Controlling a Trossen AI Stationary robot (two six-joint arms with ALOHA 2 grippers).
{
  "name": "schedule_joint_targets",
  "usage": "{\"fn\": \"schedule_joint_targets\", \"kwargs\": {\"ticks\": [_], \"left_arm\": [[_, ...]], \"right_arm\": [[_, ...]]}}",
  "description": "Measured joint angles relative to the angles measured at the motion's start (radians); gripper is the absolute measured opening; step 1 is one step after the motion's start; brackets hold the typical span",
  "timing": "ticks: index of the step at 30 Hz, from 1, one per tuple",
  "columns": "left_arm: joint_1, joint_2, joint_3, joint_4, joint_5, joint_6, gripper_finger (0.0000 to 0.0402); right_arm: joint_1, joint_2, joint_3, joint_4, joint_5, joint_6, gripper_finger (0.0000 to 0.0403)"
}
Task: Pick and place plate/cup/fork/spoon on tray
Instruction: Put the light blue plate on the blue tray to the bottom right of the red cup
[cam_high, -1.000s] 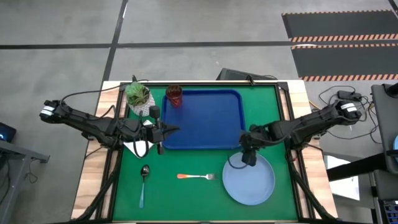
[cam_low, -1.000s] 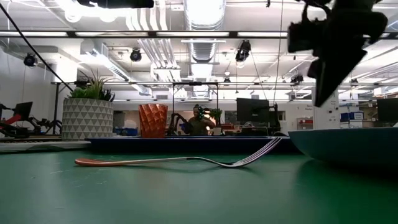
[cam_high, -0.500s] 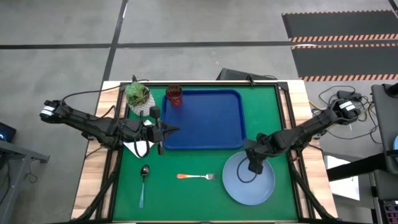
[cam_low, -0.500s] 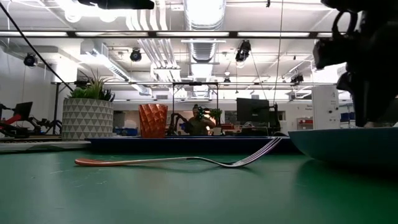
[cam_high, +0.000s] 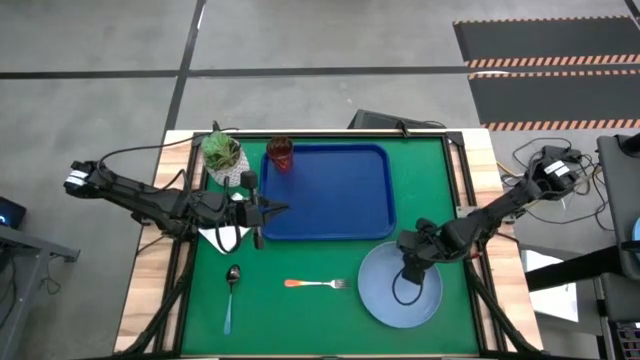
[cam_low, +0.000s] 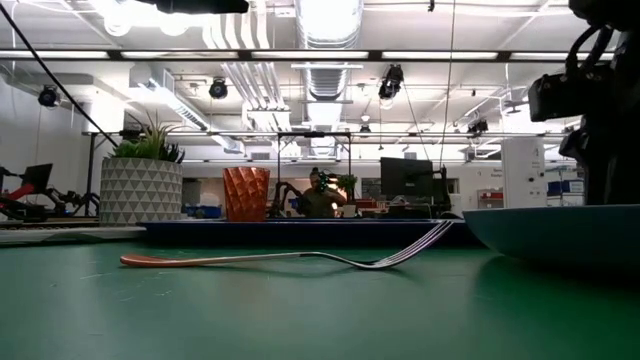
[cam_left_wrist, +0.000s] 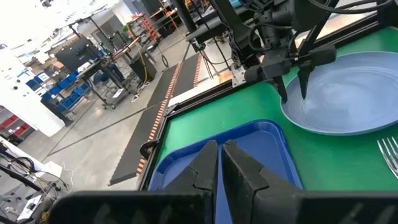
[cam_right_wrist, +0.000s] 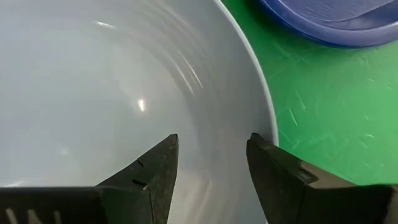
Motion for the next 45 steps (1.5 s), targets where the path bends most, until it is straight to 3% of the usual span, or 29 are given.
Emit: {"fn": "schedule_joint_targets", "kwargs": {"ticks": [9, 23, 33, 45], "left_arm": [[-0.001, 0.000, 0.000, -0.001, 0.000, -0.043, 0.0003], [-0.002, 0.000, 0.000, -0.004, 0.000, -0.082, 0.0003], [-0.002, 0.000, -0.001, -0.005, 0.000, -0.099, 0.0003], [-0.002, 0.000, -0.001, -0.006, 0.000, -0.099, 0.0003]], "right_arm": [[0.000, -0.001, -0.074, 0.090, 0.008, 0.018, 0.0168], [-0.001, -0.003, -0.085, 0.084, -0.043, -0.020, 0.0015], [-0.001, -0.031, -0.085, 0.040, -0.099, -0.023, 0.0009], [-0.001, -0.257, -0.085, 0.013, -0.119, 0.066, 0.0008]]}}
